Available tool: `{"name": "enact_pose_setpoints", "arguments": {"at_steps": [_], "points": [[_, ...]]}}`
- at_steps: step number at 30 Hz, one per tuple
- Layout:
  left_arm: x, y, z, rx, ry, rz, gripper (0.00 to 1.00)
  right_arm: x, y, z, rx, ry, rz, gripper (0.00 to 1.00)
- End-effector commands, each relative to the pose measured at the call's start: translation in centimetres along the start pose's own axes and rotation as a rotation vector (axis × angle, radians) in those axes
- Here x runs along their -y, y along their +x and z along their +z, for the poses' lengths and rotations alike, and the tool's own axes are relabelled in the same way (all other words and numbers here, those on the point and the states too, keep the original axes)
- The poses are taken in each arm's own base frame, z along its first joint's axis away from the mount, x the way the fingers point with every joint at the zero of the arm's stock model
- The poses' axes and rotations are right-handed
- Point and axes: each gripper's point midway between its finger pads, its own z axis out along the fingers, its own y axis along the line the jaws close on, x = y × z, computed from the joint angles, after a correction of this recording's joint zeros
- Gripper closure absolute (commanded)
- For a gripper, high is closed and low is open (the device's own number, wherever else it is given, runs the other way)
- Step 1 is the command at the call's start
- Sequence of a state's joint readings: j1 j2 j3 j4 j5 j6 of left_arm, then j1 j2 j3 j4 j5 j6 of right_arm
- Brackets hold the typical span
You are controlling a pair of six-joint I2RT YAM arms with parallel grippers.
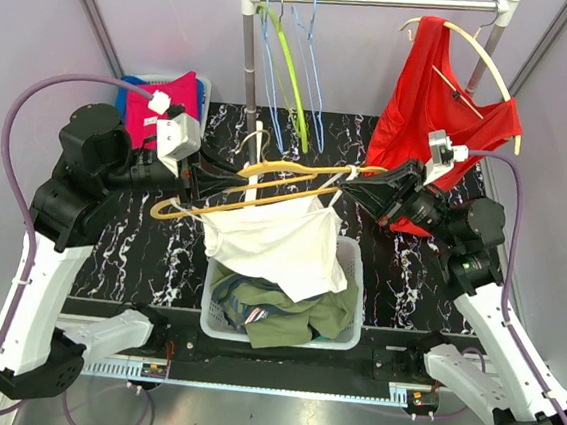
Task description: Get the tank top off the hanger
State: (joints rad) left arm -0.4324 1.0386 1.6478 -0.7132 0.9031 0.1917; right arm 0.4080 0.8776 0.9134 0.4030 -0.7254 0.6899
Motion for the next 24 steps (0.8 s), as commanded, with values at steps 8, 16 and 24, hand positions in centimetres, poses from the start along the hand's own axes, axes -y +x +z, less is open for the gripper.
{"name": "enact_pose_setpoints", "arguments": {"at_steps": [8,16,24], "points": [[-0.3,3.2,-1.5,-0.075,-0.074,0.142,0.92,-2.5,-5.3,-3.5,0.155,0.192,-0.182,1.00],[1.3,1.2,-2.6,-0.035,-0.061,0.172,0.92,3.8,-3.0,-5.9,0.076,0.512,-0.166,1.00],[4.6,-0.7,-3.6,0.022,0.027,0.133,0.93,6.7,-1.1,-6.8,0.030,0.617,-0.168,1.00]]}}
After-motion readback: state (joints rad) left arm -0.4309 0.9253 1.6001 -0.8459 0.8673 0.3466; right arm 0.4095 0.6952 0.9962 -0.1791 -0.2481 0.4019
